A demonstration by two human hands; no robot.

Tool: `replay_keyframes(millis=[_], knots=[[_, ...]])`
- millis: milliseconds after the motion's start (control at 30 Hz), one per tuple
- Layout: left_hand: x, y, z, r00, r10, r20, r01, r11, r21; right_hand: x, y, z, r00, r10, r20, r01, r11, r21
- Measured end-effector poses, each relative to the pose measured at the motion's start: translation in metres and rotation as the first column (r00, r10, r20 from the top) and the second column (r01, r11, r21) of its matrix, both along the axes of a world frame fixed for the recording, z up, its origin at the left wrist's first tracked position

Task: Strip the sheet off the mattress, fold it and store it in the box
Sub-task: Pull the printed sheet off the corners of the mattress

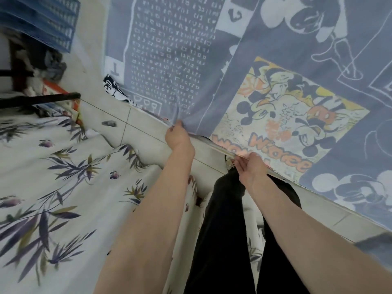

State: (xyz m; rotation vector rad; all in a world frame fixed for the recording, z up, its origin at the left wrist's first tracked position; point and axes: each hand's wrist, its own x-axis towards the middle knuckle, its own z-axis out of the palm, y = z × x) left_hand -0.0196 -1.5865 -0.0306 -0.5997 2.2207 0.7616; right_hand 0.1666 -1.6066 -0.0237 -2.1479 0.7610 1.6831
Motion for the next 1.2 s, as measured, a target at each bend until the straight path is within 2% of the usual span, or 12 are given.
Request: replay_keyframes(millis=[133,300,467,567,700,767,900,1067,1200], knots=[[-0.034,-0.005,0.005,0.998,-0.036,0.043,0.033,0.997,0.074,-0.017,0.011,-0.004,0.999,-0.006,0.050,0.006,1.000,-0.010],[-0.113,0.003,0.008,0.990,0.080,0.113,-0.103,0.972,0.210,-0.052,0.004,-0.007,0.996,0.050,0.077,-0.049,0.999,-0.007],[-0.188,0.015,-0.007,0.995,0.095,0.018,-0.097,0.973,0.210,-0.103,0.001,-0.014,0.991,0.070,0.113,-0.072,0.997,0.010],[-0.232,0.012,-0.017,0.999,0.017,-0.035,-0.009,0.979,0.203,-0.135,0.002,-0.011,0.989,0.039,0.144,-0.044,0.998,0.036],[-0.273,0.010,-0.029,0.956,-0.293,-0.015,0.292,0.949,0.121,-0.178,0.008,-0.003,0.989,-0.026,0.148,0.009,0.993,0.114],[-0.284,0.012,-0.031,0.923,-0.383,0.035,0.378,0.921,0.090,-0.199,0.012,0.000,0.988,-0.062,0.144,0.039,0.987,0.154],[-0.297,0.016,-0.028,0.903,-0.409,0.135,0.390,0.909,0.146,-0.231,0.017,-0.002,0.986,-0.096,0.136,0.076,0.987,0.143],[-0.316,0.022,-0.014,0.900,-0.435,0.019,0.422,0.883,0.207,-0.252,0.025,-0.004,0.973,-0.181,0.145,0.162,0.978,0.133],[-0.319,0.029,0.004,0.844,-0.530,0.078,0.503,0.834,0.226,-0.261,0.027,0.005,0.952,-0.295,0.084,0.279,0.946,0.167]])
